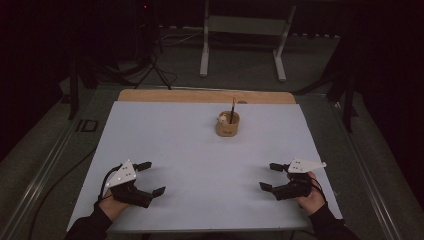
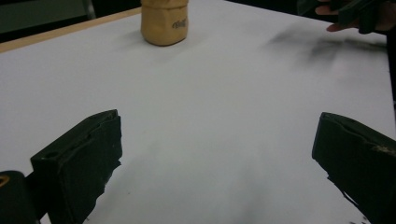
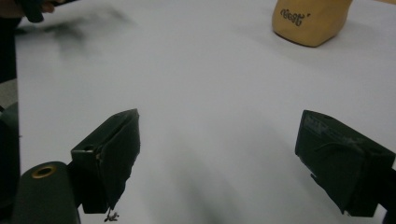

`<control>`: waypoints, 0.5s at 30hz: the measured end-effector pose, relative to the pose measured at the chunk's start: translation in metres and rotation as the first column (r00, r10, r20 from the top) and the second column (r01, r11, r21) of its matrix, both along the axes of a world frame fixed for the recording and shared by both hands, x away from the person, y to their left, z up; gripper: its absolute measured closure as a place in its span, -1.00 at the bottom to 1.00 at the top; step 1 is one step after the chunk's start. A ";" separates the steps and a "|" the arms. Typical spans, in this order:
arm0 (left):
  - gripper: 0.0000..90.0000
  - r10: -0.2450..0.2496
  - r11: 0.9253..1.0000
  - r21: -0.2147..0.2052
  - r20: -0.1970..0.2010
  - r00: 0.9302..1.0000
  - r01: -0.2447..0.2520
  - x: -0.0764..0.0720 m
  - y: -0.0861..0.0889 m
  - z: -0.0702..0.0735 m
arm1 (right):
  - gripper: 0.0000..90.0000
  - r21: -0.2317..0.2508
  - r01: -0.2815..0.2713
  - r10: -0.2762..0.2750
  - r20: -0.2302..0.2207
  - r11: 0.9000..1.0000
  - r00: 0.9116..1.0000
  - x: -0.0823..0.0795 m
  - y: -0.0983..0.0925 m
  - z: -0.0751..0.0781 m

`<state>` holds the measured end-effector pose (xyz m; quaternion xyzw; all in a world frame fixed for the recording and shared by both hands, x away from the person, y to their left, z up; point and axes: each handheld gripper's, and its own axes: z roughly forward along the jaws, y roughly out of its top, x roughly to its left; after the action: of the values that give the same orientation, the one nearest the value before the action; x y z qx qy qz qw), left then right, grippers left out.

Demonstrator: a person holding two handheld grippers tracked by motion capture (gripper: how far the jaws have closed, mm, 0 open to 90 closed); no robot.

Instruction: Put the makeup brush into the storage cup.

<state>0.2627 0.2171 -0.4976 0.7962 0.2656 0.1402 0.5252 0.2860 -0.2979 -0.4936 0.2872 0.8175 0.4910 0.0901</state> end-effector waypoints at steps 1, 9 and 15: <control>-0.94 0.005 1.000 -0.001 -0.003 1.000 -0.005 0.000 0.001 -0.001 | -0.69 0.000 0.002 -0.002 0.000 1.000 1.000 0.000 0.000 0.000; -0.94 0.028 1.000 0.006 -0.019 0.999 -0.028 0.002 0.002 -0.003 | -0.68 0.020 0.028 -0.028 -0.013 0.999 1.000 0.001 -0.005 -0.001; -0.94 0.028 1.000 -0.004 -0.030 0.999 -0.028 0.003 0.002 -0.004 | -0.68 0.001 0.010 -0.010 -0.006 1.000 1.000 0.001 -0.001 -0.002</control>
<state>0.2654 0.2190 -0.5013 0.7932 0.2849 0.1348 0.5210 0.2867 -0.2989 -0.4956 0.2928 0.8162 0.4899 0.0899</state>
